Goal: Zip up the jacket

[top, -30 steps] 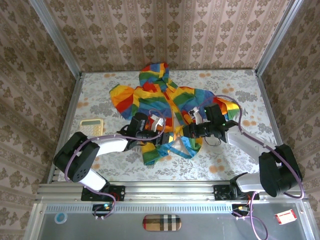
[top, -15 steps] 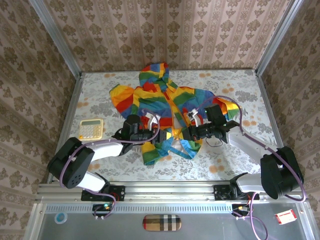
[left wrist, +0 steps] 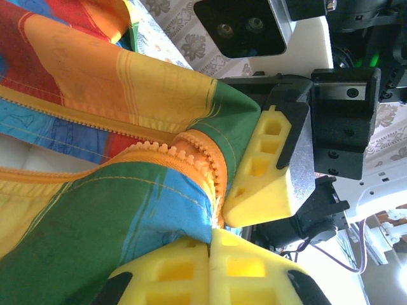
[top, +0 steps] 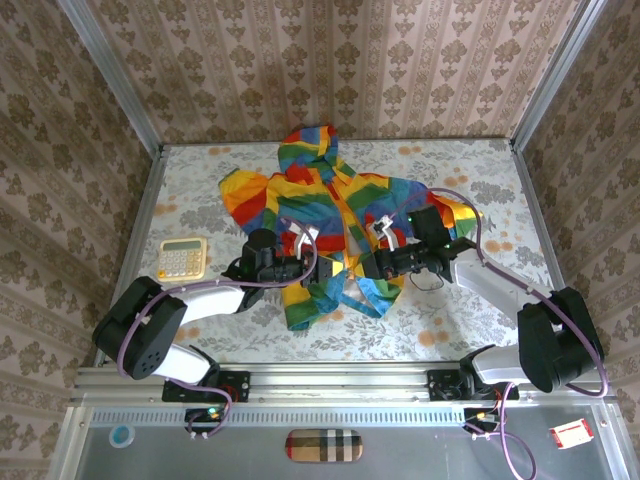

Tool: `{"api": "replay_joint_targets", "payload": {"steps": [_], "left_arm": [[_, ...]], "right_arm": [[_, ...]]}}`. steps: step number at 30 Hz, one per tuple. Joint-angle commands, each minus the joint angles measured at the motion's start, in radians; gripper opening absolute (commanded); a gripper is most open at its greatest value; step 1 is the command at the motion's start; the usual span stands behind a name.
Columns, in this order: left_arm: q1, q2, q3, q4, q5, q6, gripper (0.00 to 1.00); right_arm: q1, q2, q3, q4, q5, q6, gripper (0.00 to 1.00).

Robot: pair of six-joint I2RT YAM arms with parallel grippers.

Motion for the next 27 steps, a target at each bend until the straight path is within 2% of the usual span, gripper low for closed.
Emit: {"api": "replay_joint_targets", "payload": {"steps": [1, 27], "left_arm": [[0.005, -0.009, -0.011, 0.061, 0.039, -0.011, 0.0], [0.033, 0.006, -0.014, 0.068, 0.075, -0.039, 0.0]], "right_arm": [[-0.002, 0.007, 0.038, 0.019, -0.049, -0.016, 0.0], [-0.002, 0.029, 0.053, 0.033, -0.088, -0.012, 0.0]]}}
